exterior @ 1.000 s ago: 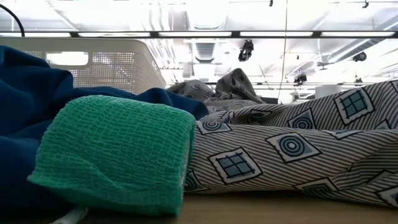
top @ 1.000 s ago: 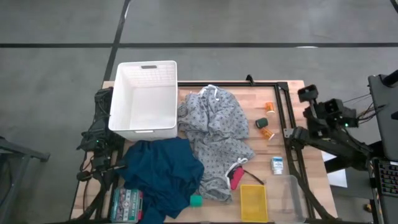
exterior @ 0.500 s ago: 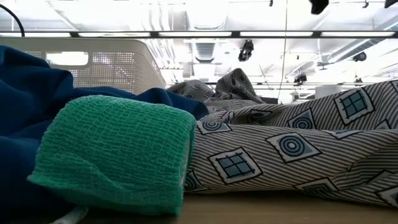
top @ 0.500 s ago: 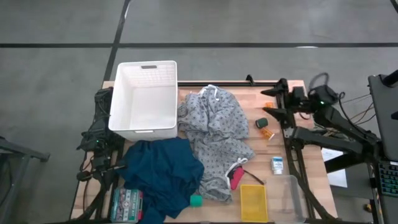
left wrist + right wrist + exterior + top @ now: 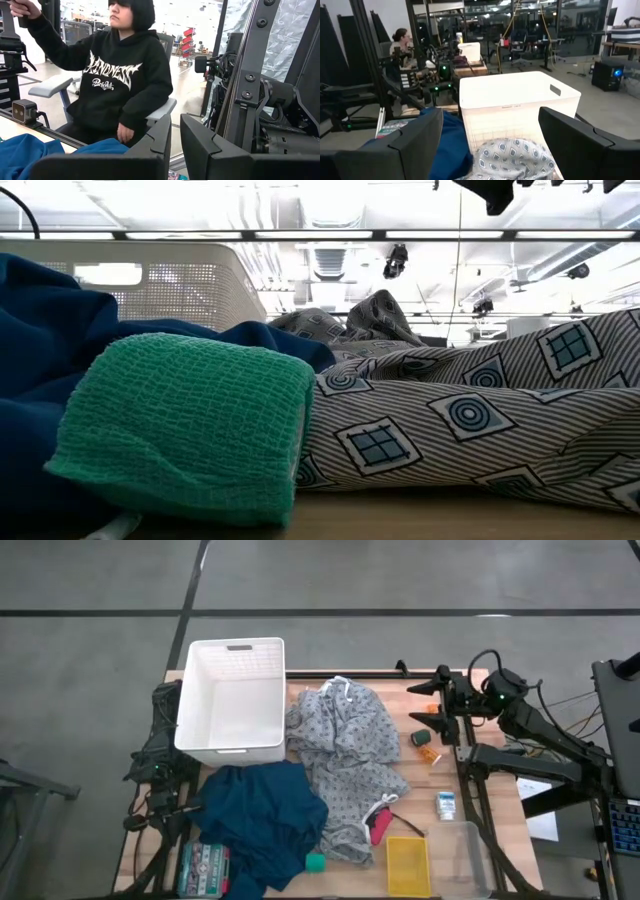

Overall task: Pick & Place Medicine items
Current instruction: Put the black bandage into the yellow bin

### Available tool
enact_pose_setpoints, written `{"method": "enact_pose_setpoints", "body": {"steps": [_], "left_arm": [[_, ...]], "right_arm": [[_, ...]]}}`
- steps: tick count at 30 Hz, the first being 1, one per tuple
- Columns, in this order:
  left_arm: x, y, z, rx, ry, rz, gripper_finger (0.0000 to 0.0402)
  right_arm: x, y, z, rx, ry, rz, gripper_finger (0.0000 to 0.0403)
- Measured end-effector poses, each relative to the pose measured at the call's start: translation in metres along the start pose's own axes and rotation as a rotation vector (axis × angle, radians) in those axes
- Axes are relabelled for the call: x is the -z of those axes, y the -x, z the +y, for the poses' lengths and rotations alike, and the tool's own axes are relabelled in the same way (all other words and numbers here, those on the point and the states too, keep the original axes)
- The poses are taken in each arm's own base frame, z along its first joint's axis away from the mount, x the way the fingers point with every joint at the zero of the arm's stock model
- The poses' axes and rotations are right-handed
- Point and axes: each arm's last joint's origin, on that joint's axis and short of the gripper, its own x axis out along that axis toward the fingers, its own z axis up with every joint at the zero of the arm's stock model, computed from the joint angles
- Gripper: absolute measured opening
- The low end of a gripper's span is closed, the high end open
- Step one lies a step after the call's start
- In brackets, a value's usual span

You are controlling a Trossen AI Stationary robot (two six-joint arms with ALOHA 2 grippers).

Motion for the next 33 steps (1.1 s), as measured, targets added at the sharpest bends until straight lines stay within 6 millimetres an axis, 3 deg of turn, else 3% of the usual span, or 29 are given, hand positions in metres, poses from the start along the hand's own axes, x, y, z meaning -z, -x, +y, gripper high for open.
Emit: {"method": "enact_pose_setpoints", "body": {"steps": [11,33], "left_arm": [[0.0,0.0,0.0,0.0,0.0,0.0,0.0047],[0.0,0.0,0.0,0.0,0.0,0.0,0.0047]], "right_arm": [[0.004,-0.001,-0.001,0.003,-0.023,0.02,0.0325],[0.047,-0.013,-0.012,0.036,0.019,0.227,0.0325]]}}
